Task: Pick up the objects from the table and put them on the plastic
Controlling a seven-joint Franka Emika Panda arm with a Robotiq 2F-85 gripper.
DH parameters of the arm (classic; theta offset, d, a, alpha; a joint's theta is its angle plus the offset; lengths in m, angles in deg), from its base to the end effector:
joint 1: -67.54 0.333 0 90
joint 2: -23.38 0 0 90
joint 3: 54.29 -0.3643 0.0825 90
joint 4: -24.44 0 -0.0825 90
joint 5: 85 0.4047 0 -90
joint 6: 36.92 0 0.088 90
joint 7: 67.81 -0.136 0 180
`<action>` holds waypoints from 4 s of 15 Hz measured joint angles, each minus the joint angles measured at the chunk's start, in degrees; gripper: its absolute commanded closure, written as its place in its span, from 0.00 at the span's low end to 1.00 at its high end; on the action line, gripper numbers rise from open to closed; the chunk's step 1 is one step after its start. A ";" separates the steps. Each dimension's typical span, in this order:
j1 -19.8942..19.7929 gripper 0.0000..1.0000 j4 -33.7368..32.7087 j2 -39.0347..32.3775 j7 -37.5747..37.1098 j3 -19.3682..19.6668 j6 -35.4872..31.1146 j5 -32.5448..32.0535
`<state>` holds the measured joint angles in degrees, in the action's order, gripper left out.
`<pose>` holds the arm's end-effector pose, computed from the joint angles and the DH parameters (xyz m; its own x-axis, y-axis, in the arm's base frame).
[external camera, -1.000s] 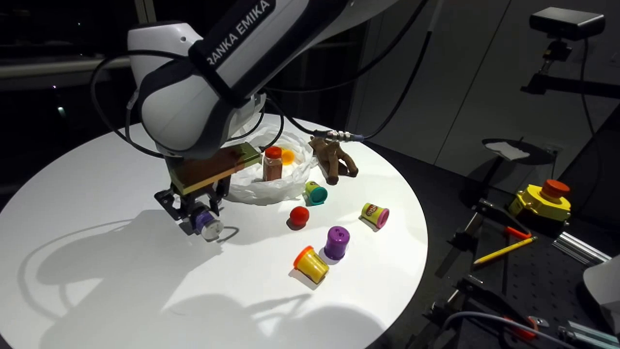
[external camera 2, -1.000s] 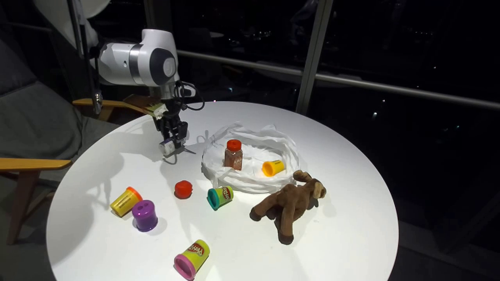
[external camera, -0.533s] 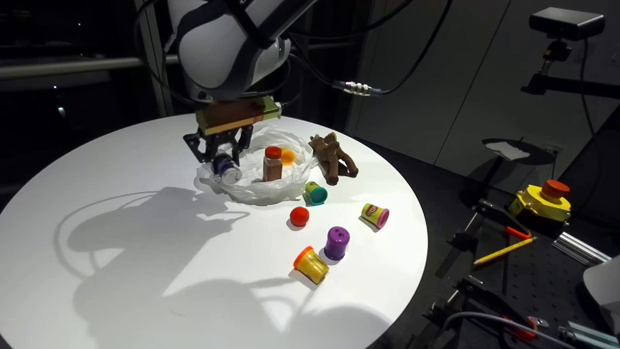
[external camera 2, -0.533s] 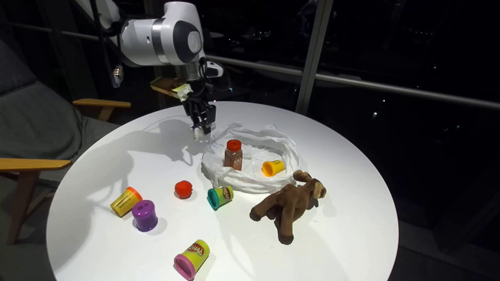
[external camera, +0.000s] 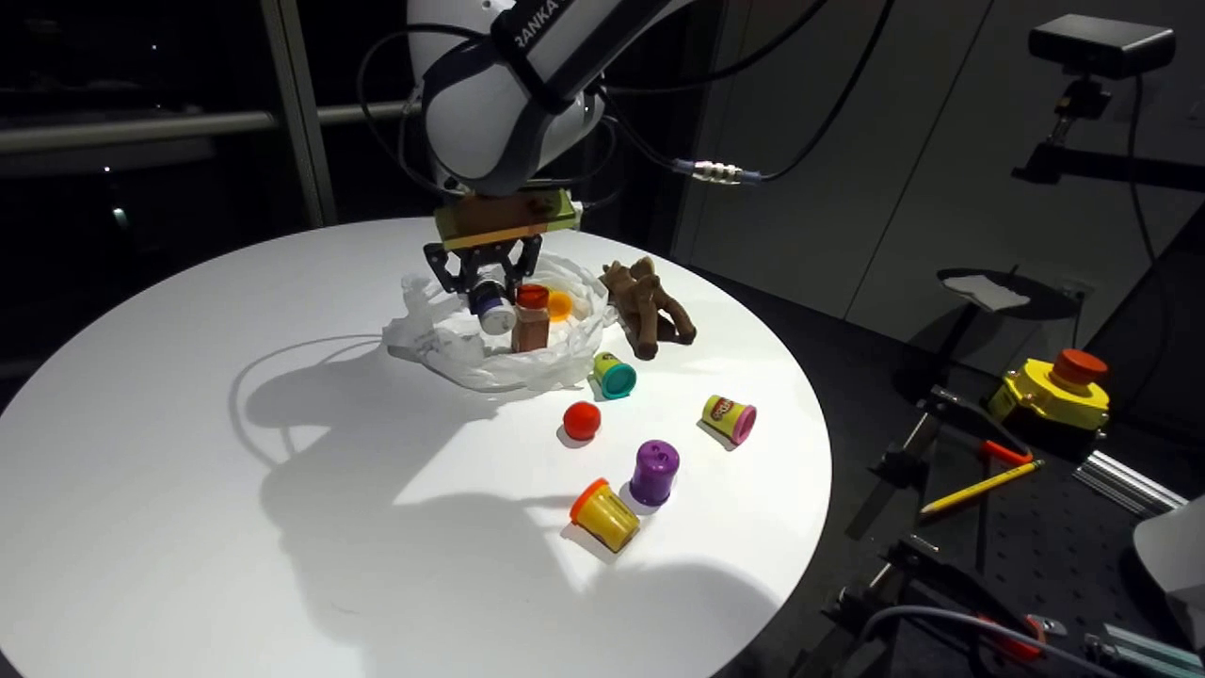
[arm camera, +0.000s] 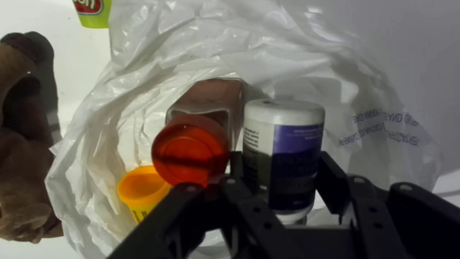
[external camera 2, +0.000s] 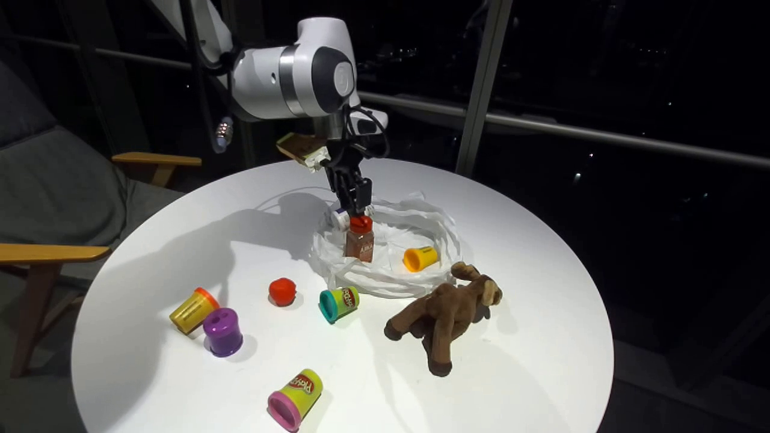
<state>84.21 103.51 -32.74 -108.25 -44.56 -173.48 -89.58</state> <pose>0.7765 0.1196 0.1126 0.8952 -0.4223 0.1428 -0.4403 -0.8875 0.1358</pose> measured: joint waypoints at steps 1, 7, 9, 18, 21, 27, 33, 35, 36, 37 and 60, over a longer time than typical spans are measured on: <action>0.00 0.74 -0.58 -0.57 -1.27 0.32 0.00 0.00; -0.53 0.03 -4.00 -2.25 -5.86 1.08 0.04 0.00; -0.67 0.00 -4.65 -2.18 -6.29 1.08 -0.02 0.00; 1.84 0.00 5.67 8.09 -5.75 0.13 -1.12 -2.11; 3.70 0.00 13.93 14.55 -5.43 -1.08 -1.12 -3.68; 4.14 0.00 32.08 25.54 -3.62 -7.30 -4.00 -3.88; 4.16 0.00 51.53 32.25 -3.68 -9.75 -14.28 -4.09; 4.14 0.00 55.52 32.34 -3.65 -9.58 -18.80 -4.18; 4.03 0.00 56.88 32.20 -3.60 -9.53 -20.91 -4.16; 3.88 0.00 57.85 32.02 -3.40 -9.51 -22.76 -4.02; 0.19 0.00 43.25 15.01 7.78 -6.65 -25.49 5.16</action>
<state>84.40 146.76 -17.73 -100.47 -51.22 -198.97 -84.43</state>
